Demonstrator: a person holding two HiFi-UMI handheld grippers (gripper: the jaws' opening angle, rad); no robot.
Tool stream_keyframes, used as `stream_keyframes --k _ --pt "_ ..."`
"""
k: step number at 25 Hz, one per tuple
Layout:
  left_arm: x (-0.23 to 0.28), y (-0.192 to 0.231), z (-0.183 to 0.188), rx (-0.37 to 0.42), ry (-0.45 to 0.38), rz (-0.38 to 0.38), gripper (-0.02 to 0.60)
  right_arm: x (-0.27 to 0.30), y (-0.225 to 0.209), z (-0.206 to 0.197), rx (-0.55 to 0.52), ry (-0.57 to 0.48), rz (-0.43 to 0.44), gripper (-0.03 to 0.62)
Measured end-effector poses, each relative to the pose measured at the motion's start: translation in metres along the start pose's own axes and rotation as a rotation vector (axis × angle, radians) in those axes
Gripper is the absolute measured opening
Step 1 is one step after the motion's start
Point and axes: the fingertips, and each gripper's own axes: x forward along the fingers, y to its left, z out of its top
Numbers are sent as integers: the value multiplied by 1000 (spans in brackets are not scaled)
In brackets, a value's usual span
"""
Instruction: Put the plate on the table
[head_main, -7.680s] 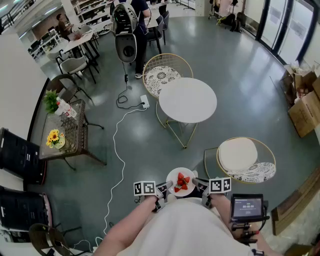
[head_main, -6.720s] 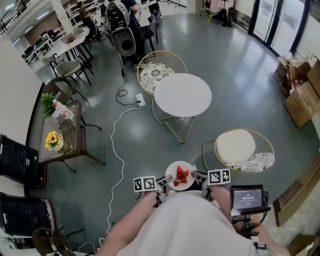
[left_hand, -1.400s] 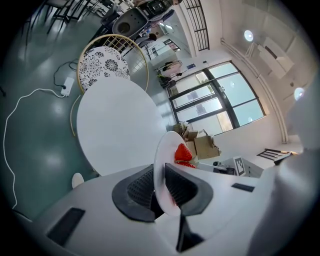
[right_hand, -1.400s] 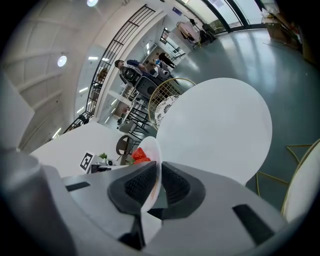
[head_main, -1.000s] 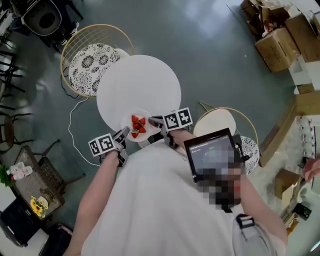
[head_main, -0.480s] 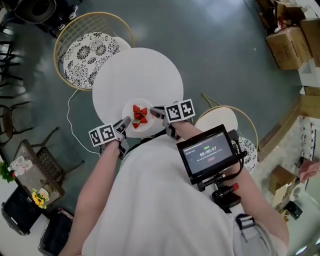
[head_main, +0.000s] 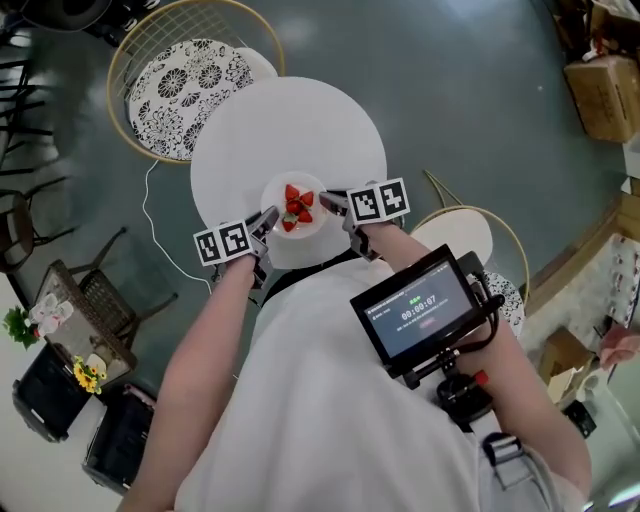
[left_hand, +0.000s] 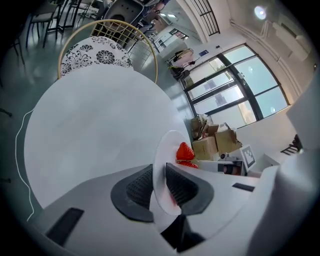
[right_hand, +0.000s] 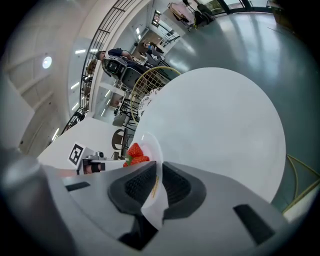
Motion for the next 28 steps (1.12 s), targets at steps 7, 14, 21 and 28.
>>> stream_keyframes --k 7,14,21,28 --pt "8 -2 0 5 8 11 46 -2 -8 1 3 -8 -19 23" --pt "10 1 6 -6 10 51 55 0 -7 12 -39 -4 -38 23" --pt "2 3 13 23 23 159 71 4 0 19 -85 -6 -73 25" --pt "2 2 15 34 71 252 84 2 1 23 -168 28 -153 28"
